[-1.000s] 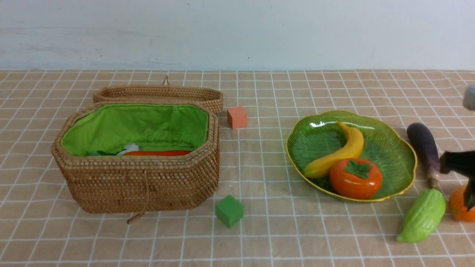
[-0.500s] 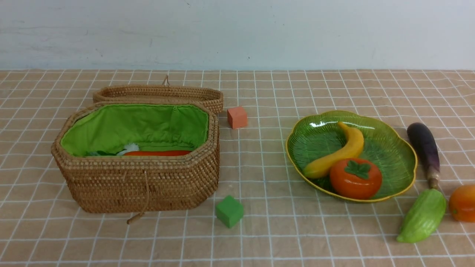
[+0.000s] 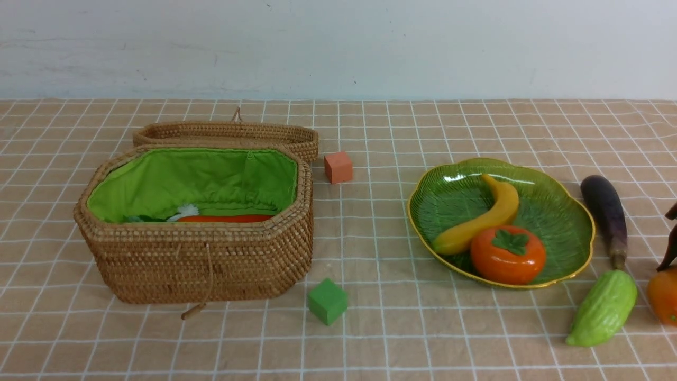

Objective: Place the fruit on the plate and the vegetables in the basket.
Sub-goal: Use the right arm to grab a mango and put it into the right plate

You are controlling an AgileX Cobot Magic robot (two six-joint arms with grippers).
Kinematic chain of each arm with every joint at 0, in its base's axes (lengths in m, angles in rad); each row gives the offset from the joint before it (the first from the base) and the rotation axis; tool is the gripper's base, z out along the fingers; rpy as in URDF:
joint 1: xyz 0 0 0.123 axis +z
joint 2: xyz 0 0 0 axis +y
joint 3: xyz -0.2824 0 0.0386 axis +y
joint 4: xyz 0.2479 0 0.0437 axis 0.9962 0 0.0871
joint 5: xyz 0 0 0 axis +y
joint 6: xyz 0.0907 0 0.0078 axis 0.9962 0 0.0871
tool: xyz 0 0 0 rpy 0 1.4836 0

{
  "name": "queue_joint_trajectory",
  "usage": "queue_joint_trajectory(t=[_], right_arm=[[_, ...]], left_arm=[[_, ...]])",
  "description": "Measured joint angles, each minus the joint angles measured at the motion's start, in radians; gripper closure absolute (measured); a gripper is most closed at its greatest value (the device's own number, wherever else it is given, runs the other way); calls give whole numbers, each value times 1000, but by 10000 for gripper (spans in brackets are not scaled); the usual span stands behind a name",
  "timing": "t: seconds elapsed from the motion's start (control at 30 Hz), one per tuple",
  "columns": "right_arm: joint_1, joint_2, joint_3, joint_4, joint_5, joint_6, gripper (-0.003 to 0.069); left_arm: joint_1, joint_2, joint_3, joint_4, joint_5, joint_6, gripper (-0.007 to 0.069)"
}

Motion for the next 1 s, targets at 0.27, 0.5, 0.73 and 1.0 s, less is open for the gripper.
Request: queue_joint_trajectory(t=[0.27,0.5,0.73,1.0], right_arm=[[0,54,-6,-8,25,-54,98],[0,-3,-18,-23,86,-182,115],[146,-322,-109,37,137,-241,115],[403,-345,-258,97,98,-329,115]], left_arm=[[0,0,0,0,-1,0,637],[0,1,0,0,-8,-2,637],[0,58,0,32,-75,-84,636],[0,112,1,167,-91,-218,634]])
